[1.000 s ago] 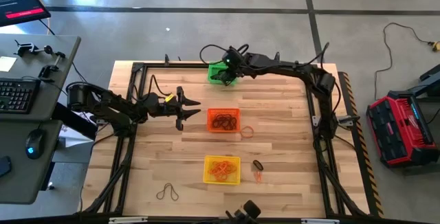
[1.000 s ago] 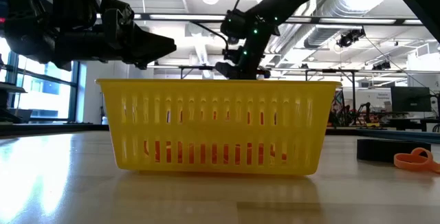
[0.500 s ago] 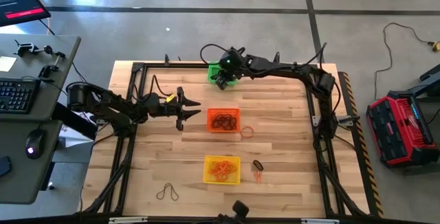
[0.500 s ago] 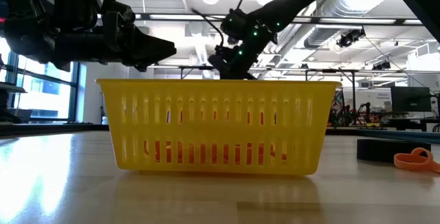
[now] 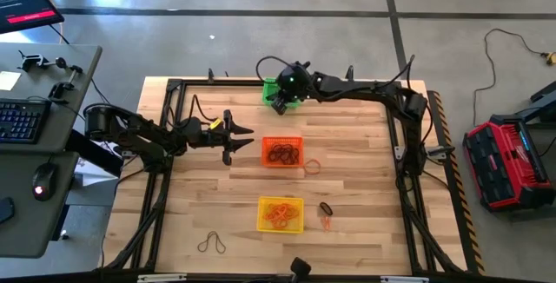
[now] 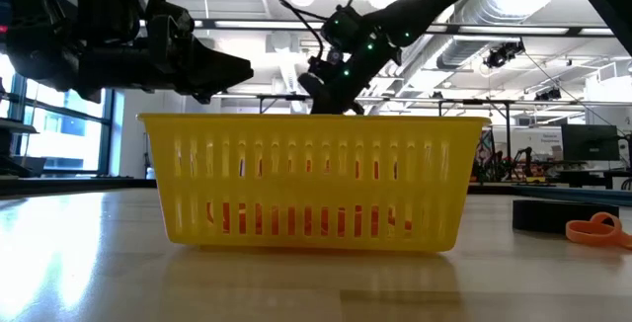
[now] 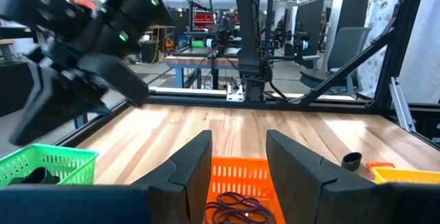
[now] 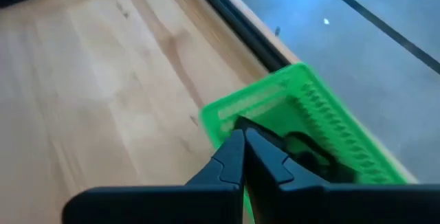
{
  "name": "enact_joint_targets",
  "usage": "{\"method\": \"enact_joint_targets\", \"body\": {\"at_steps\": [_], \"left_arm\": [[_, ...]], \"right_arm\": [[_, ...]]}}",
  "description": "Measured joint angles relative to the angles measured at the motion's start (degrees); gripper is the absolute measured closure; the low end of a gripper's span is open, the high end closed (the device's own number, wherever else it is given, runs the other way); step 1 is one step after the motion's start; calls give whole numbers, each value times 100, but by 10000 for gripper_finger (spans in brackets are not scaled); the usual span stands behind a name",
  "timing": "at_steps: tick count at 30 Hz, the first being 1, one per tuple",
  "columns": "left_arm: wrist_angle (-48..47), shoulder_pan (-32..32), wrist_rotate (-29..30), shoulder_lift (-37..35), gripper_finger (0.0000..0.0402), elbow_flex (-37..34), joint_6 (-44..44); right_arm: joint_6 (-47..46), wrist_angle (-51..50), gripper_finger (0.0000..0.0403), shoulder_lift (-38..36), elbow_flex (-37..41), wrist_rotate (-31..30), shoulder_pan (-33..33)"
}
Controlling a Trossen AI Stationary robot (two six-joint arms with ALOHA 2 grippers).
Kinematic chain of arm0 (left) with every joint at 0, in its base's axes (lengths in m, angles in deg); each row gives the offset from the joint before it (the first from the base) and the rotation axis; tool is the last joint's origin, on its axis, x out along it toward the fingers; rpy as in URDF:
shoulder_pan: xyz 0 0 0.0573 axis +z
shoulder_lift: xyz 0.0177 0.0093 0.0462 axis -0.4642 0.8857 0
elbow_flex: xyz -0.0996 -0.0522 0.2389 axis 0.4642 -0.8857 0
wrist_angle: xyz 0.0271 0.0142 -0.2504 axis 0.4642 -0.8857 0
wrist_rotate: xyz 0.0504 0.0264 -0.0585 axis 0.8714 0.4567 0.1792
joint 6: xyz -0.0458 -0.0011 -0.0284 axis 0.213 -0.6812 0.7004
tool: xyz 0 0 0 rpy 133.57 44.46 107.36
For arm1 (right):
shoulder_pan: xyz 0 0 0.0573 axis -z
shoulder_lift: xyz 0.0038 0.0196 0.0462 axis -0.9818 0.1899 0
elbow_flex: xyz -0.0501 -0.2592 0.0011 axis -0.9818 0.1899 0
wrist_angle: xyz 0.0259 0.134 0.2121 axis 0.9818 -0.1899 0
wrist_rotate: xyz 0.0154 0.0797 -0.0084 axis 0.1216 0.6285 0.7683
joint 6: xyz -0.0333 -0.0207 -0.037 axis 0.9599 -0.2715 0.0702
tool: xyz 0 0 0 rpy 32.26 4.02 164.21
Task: Sort rubber bands into baskets
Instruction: Put the orange rubber band into the yellow bin
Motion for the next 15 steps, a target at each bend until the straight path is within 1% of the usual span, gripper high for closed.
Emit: {"method": "enact_joint_targets", "body": {"at_steps": [7,10,15], "left_arm": [[82,0,-3,0,271,0,-4],[78,2,-2,0,271,0,-4],[72,0,-2,0,271,14,-3]], "right_arm": [[20,357,403,-95,478,-14,-248],[8,917,403,-288,794,-30,-331],[-28,1865,403,-873,1569,212,-405]]}}
